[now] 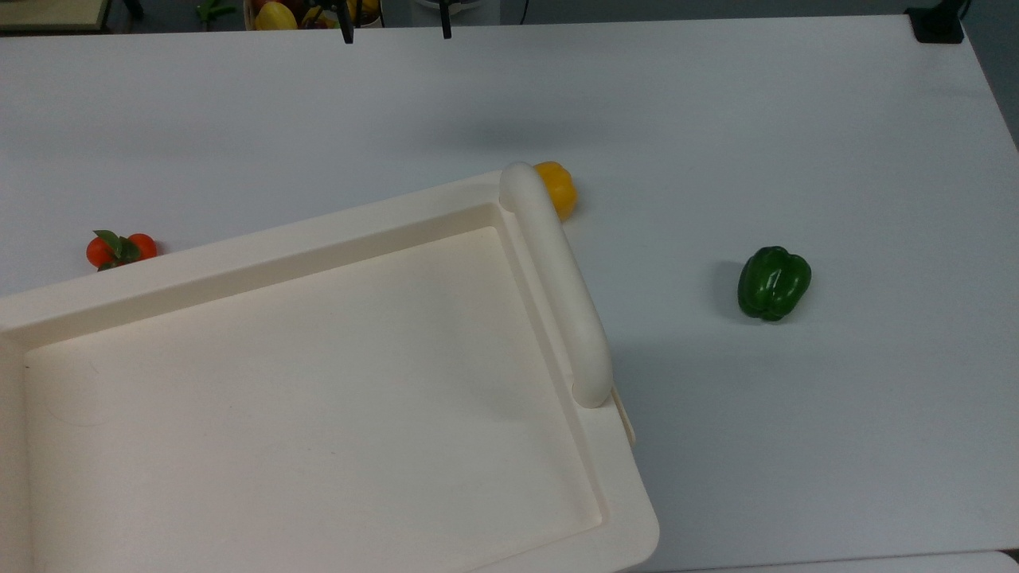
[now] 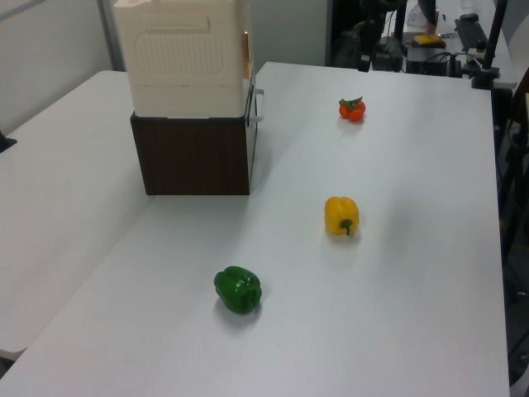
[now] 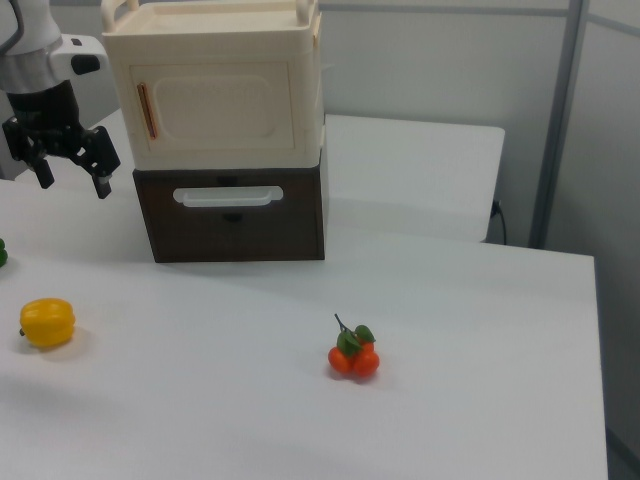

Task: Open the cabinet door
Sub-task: 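Move the open gripper toward the orange handle of the cream cabinet door, then lower the gripper onto the orange door handle and close on it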

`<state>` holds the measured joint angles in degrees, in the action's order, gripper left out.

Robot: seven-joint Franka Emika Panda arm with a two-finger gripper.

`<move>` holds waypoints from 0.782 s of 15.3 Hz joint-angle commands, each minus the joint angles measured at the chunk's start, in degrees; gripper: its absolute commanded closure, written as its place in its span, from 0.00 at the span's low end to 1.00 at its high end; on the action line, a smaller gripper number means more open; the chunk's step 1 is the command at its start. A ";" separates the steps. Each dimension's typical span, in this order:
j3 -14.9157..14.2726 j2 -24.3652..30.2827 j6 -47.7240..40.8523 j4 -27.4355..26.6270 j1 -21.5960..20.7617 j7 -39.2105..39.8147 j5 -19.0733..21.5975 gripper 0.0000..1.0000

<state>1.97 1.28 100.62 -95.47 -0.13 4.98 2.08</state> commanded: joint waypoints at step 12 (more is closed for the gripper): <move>1.28 -5.05 32.77 3.01 -0.40 0.11 9.17 0.13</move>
<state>2.39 -1.96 124.83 -93.42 -0.23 5.19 10.28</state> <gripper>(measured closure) 0.013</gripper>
